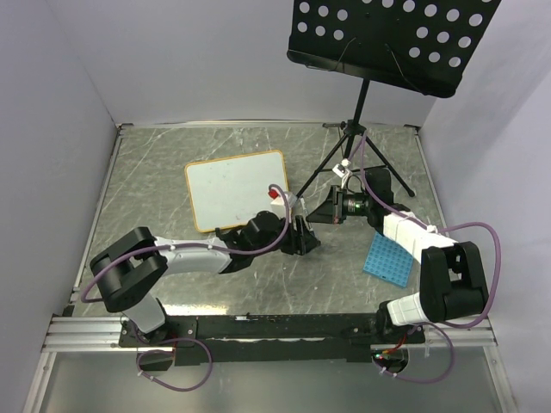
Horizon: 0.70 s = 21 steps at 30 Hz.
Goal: Write a sentence on the whiteboard
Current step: Pass from the right arm to the left
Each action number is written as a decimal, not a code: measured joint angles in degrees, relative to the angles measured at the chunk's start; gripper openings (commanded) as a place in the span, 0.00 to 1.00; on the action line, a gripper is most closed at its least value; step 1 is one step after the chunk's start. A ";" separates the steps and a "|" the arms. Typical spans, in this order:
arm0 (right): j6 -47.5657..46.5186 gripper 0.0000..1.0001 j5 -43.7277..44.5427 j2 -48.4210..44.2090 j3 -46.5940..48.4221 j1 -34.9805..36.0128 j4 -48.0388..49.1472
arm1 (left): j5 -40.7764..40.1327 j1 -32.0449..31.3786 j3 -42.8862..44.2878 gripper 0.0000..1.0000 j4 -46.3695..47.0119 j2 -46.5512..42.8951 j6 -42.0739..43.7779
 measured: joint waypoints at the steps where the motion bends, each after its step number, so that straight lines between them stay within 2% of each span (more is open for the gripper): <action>1: 0.33 0.00 -0.13 0.00 0.00 0.00 0.24 | 0.00 0.00 0.57 0.46 -0.13 0.33 -0.02; 4: 0.85 0.00 -0.44 0.02 0.00 0.00 0.85 | -0.04 0.00 2.01 0.32 -0.44 1.14 -0.13; 5: 0.94 0.00 -0.46 0.02 0.00 0.00 0.96 | -0.11 0.00 2.38 0.17 -0.63 1.36 -0.07; 10: 0.20 0.01 -0.33 0.04 0.00 -0.66 1.70 | -1.27 0.42 3.76 0.04 -2.82 2.56 -1.14; 11: 0.00 0.04 -0.28 0.04 -0.02 -0.70 1.79 | -1.29 0.46 4.20 0.01 -3.48 2.71 -1.20; 12: -0.24 0.15 -0.33 0.04 -0.04 -0.70 1.84 | -1.36 0.44 4.57 0.01 -4.11 2.73 -1.25; 14: -0.92 0.30 -0.39 0.04 -0.04 -0.70 1.64 | -1.40 0.44 5.29 0.01 -5.90 2.71 -0.74; 15: -1.68 0.45 -0.57 0.04 0.02 -0.70 1.11 | -1.57 0.44 5.62 0.01 -6.93 2.71 0.02; 17: -3.34 0.60 -1.20 0.04 0.74 -0.70 -1.99 | -1.79 0.37 5.97 0.01 -9.35 2.36 2.67; 18: -5.64 0.71 -1.55 0.04 1.49 -0.70 -4.26 | -1.68 0.42 6.12 0.01 -11.28 1.97 4.28; 21: -16.17 0.78 -3.50 0.07 6.16 -0.87 -14.21 | 0.74 1.25 6.43 0.01 -18.03 -0.50 11.50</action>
